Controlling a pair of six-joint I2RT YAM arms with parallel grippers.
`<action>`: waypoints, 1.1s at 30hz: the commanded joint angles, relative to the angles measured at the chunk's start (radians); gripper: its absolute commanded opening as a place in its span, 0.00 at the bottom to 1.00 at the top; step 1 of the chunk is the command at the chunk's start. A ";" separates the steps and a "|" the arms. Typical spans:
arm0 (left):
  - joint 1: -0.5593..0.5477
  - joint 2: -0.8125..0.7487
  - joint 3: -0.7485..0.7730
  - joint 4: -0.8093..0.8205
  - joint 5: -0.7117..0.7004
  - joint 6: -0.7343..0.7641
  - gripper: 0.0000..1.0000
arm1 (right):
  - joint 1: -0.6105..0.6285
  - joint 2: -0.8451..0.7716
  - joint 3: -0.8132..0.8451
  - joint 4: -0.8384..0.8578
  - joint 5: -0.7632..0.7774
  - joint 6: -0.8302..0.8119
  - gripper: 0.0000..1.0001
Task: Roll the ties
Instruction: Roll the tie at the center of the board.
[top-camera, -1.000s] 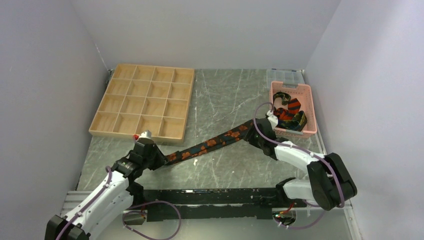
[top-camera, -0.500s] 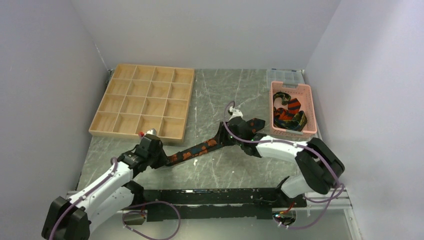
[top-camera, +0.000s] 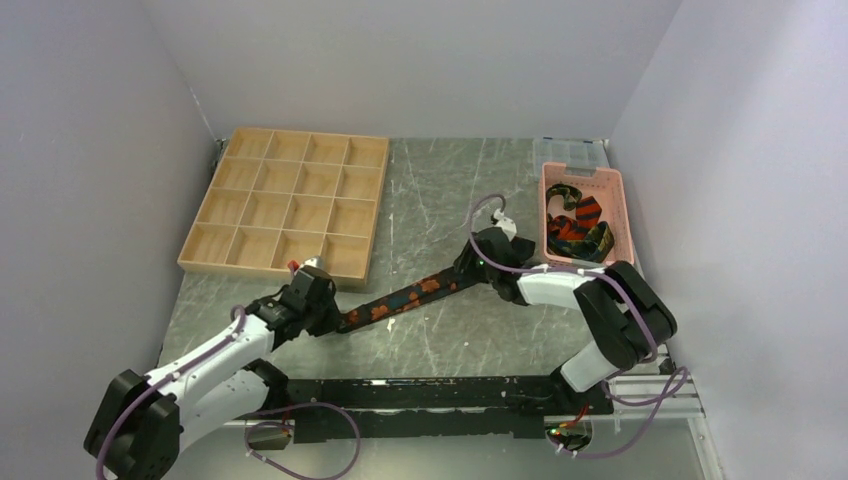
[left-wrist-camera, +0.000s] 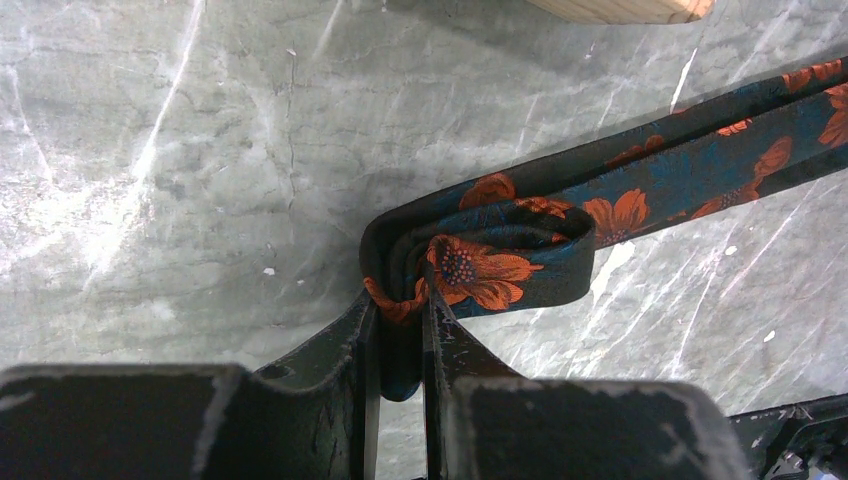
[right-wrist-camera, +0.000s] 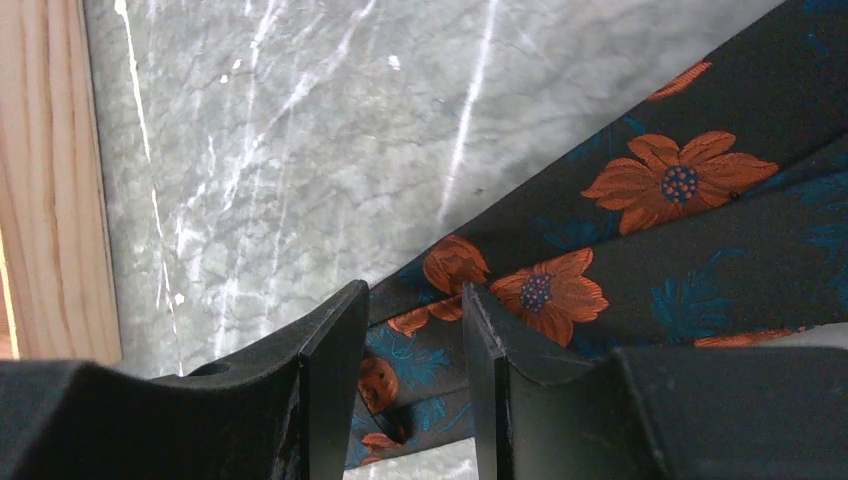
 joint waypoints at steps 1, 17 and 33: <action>-0.008 0.016 0.026 0.018 -0.002 0.028 0.03 | -0.042 -0.041 -0.089 -0.053 0.060 0.057 0.45; -0.024 0.072 0.186 -0.187 -0.053 0.011 0.03 | 0.209 -0.120 0.066 -0.009 -0.174 -0.175 0.39; -0.025 0.172 0.277 -0.274 -0.098 0.012 0.03 | 0.473 0.200 0.393 -0.022 -0.273 -0.192 0.17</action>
